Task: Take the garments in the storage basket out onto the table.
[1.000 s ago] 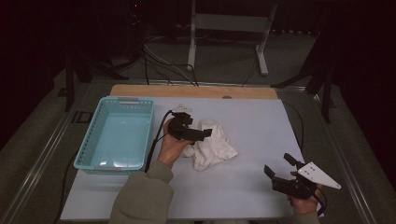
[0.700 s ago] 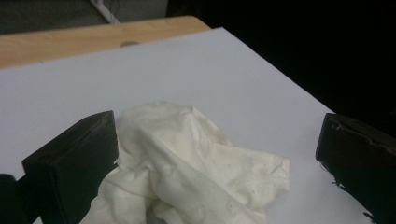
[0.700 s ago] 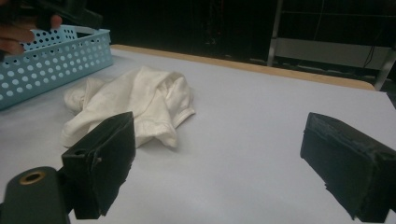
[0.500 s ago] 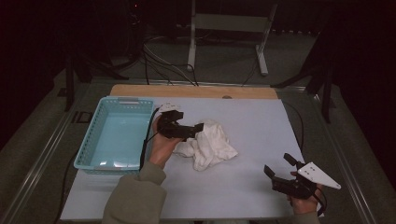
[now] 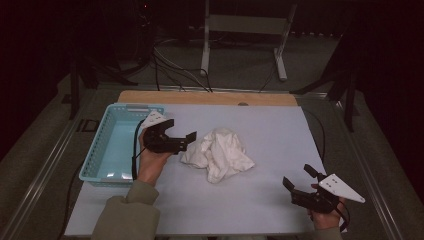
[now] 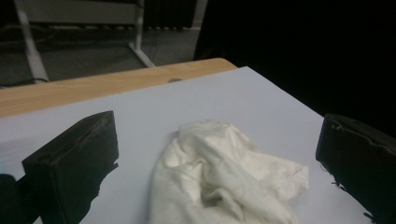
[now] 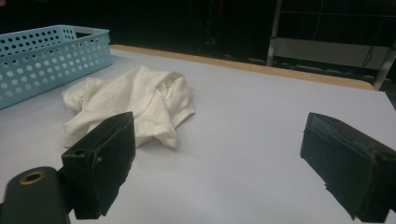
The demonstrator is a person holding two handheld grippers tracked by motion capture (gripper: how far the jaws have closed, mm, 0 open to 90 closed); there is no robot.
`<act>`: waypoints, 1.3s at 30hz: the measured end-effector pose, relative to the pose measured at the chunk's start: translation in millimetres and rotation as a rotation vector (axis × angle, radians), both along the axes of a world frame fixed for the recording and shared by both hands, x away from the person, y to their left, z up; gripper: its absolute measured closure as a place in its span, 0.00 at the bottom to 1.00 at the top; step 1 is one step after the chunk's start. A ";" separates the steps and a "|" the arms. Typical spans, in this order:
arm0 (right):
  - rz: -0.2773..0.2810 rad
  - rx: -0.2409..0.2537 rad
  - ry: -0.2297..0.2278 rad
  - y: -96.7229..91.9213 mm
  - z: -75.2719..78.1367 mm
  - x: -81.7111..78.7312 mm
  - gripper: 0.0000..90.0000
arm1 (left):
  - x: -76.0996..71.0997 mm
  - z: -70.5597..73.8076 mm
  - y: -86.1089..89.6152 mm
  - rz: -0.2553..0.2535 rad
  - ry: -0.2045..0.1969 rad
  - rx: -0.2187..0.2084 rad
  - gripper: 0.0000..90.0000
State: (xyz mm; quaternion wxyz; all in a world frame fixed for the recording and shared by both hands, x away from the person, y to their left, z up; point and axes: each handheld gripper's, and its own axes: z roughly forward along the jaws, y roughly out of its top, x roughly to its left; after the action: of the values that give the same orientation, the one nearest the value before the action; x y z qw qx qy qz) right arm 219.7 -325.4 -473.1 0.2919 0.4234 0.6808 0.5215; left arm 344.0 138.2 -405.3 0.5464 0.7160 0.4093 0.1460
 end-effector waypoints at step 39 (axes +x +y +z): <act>-0.006 0.007 -0.008 0.0 0.8 -1.4 0.12 | -77.7 -18.7 106.2 0.223 -0.106 0.028 0.00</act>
State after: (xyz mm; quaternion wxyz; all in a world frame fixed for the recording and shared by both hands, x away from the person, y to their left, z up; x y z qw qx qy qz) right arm 218.3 -325.4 -472.3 0.2949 0.4244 0.6764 0.5248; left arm 266.2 244.4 -423.9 0.5376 0.6647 0.4551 0.2491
